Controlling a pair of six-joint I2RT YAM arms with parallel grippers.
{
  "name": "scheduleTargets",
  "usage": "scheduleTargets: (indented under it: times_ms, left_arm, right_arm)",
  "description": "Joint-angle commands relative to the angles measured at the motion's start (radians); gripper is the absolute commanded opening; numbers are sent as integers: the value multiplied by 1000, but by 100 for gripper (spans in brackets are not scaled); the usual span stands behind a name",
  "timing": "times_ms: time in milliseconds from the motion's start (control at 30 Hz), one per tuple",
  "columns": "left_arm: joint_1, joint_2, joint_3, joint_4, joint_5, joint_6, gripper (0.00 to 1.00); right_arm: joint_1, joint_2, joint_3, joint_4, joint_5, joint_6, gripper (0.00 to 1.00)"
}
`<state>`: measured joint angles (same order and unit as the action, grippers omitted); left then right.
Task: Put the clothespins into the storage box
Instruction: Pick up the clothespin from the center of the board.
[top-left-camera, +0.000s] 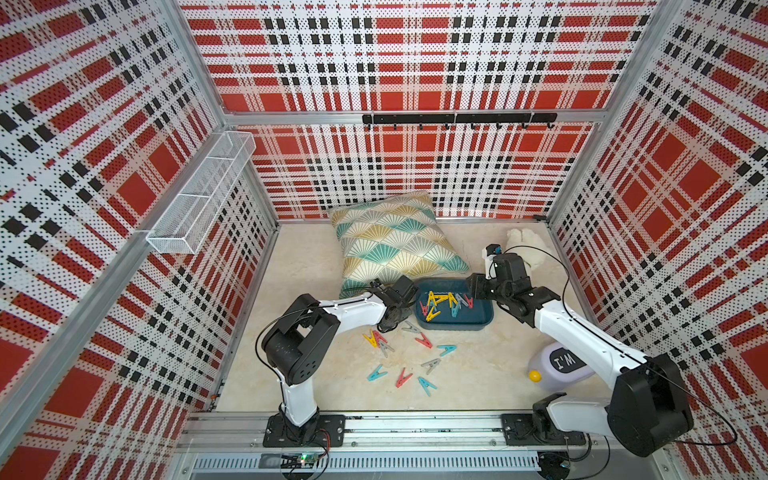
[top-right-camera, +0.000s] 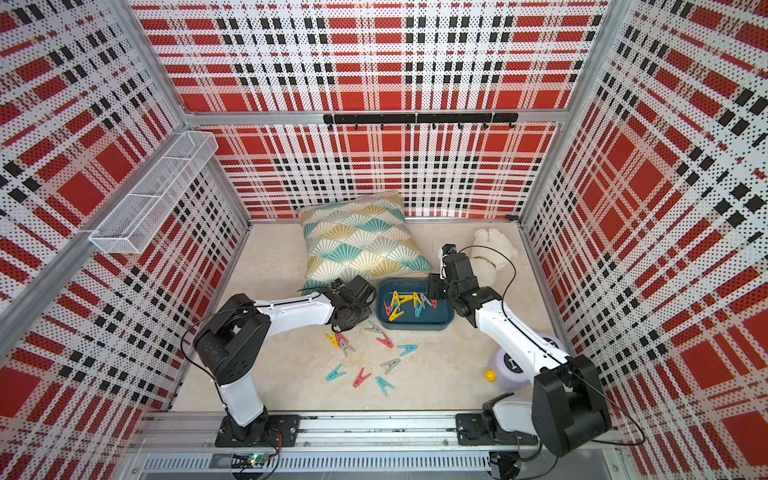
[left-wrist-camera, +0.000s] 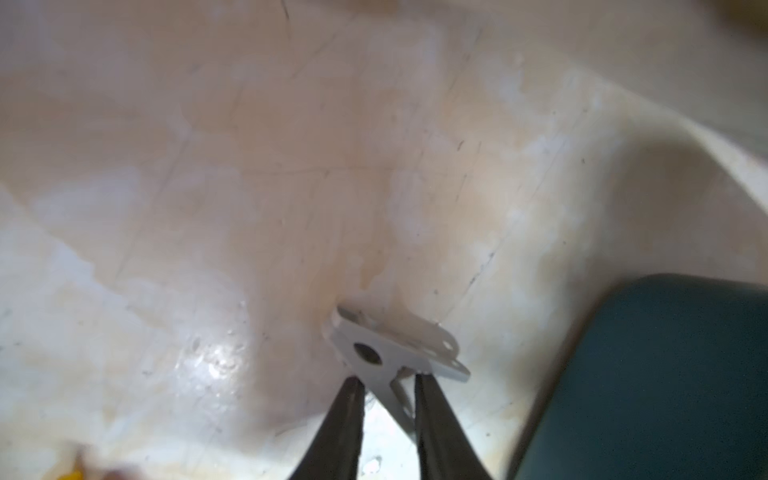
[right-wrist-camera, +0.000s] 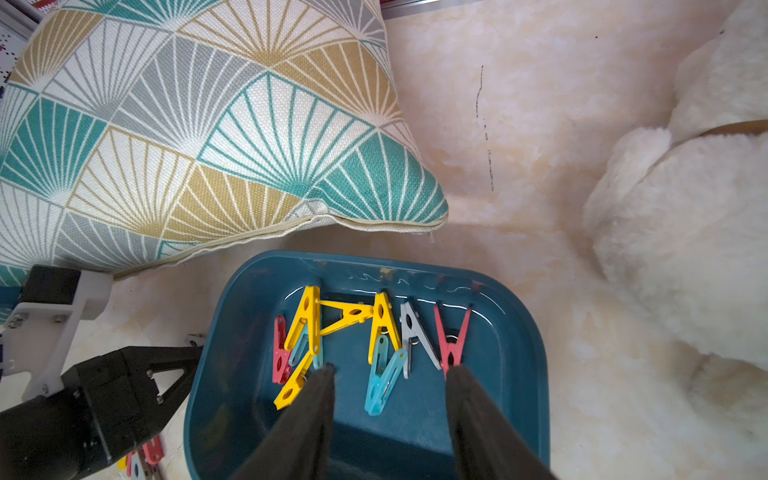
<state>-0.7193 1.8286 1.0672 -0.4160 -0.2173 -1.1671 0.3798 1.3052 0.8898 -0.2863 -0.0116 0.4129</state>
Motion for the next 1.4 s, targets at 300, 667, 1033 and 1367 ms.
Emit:
scheduleTargets:
  times_ms: [300,667,1033,1367]
  left_arm:
    - [-36,28,-63,-98,4,78,12]
    - [-34,-146,21,-207,-223,146,5]
    - [-211,-53,404,-242,-323,364,5]
    - [-239,239,599,-118,-214,438,5]
  right_arm:
    - [7,-19,-6,8,5,-1,51]
    - [7,-13,-2,-3,18,-3,51]
    - [-12,-28,6,-44,97,5,51]
    - [-119,-108,-18,-102,116,20,52]
